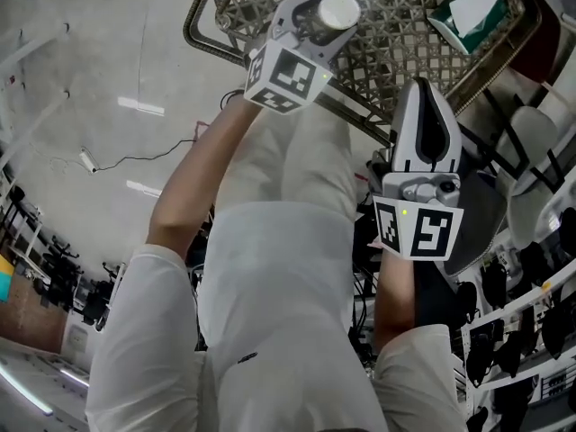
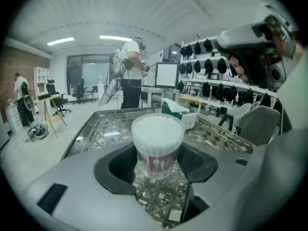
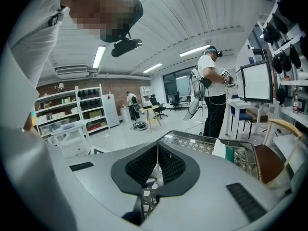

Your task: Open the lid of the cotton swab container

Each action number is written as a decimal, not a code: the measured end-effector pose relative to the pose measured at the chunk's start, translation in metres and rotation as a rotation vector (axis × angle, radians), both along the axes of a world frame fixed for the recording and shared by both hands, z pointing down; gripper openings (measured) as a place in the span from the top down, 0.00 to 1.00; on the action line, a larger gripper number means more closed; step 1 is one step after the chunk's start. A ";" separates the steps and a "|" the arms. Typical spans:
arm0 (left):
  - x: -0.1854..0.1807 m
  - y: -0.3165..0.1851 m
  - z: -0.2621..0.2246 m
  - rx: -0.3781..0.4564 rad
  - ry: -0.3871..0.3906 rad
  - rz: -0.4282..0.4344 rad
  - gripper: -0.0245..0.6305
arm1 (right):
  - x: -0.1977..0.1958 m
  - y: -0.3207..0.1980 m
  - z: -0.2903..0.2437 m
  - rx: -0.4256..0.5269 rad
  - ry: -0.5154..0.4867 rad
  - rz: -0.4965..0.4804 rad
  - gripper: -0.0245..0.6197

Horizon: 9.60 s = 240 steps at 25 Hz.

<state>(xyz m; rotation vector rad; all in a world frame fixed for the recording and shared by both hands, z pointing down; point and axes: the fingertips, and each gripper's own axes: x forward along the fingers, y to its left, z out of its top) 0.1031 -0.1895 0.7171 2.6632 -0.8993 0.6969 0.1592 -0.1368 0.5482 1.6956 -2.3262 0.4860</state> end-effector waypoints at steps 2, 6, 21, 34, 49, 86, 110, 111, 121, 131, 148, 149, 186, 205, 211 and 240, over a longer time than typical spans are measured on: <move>-0.001 0.003 -0.017 0.018 0.018 0.000 0.58 | 0.001 0.003 -0.006 0.011 0.002 0.001 0.96; -0.006 0.014 -0.052 0.027 0.049 -0.007 0.58 | 0.000 0.013 -0.019 0.027 0.007 0.001 0.96; -0.028 0.063 -0.214 0.066 0.107 -0.014 0.58 | -0.004 0.040 -0.144 0.198 0.001 0.007 0.96; -0.062 0.114 -0.315 0.111 0.116 -0.040 0.58 | -0.036 0.078 -0.217 0.282 0.086 -0.113 0.96; -0.081 0.128 -0.340 0.115 0.095 -0.032 0.58 | -0.079 0.091 -0.242 0.269 0.089 -0.267 0.95; -0.080 0.136 -0.351 0.181 -0.085 -0.005 0.58 | -0.163 0.087 -0.230 0.075 0.139 -0.558 0.58; -0.092 0.146 -0.367 0.195 0.049 0.012 0.59 | -0.156 0.095 -0.262 -0.014 -0.477 -0.602 0.59; -0.092 0.146 -0.370 0.197 0.057 0.014 0.59 | -0.155 0.096 -0.266 -0.005 -0.512 -0.605 0.59; -0.086 0.155 -0.392 0.136 0.220 0.065 0.59 | -0.136 0.105 -0.296 0.135 -0.799 -0.655 0.59; -0.087 0.159 -0.398 0.142 0.207 0.100 0.59 | -0.126 0.108 -0.300 0.128 -0.981 -0.695 0.59; -0.084 0.158 -0.388 0.149 0.108 0.101 0.59 | -0.124 0.107 -0.303 0.184 -0.890 -0.667 0.59; -0.085 0.157 -0.388 0.151 0.103 0.097 0.59 | -0.123 0.106 -0.304 0.189 -0.883 -0.662 0.59; -0.124 0.139 -0.392 0.194 0.117 -0.103 0.59 | -0.027 0.111 -0.264 0.299 -0.178 -0.139 0.85; -0.130 0.151 -0.389 0.192 0.116 -0.148 0.59 | -0.030 0.124 -0.247 0.286 -0.008 -0.084 0.96; -0.129 0.152 -0.389 0.192 0.122 -0.151 0.59 | -0.033 0.126 -0.243 0.277 0.003 -0.094 0.96; -0.123 0.151 -0.387 0.196 0.131 -0.130 0.59 | -0.031 0.122 -0.239 0.269 0.015 -0.074 0.96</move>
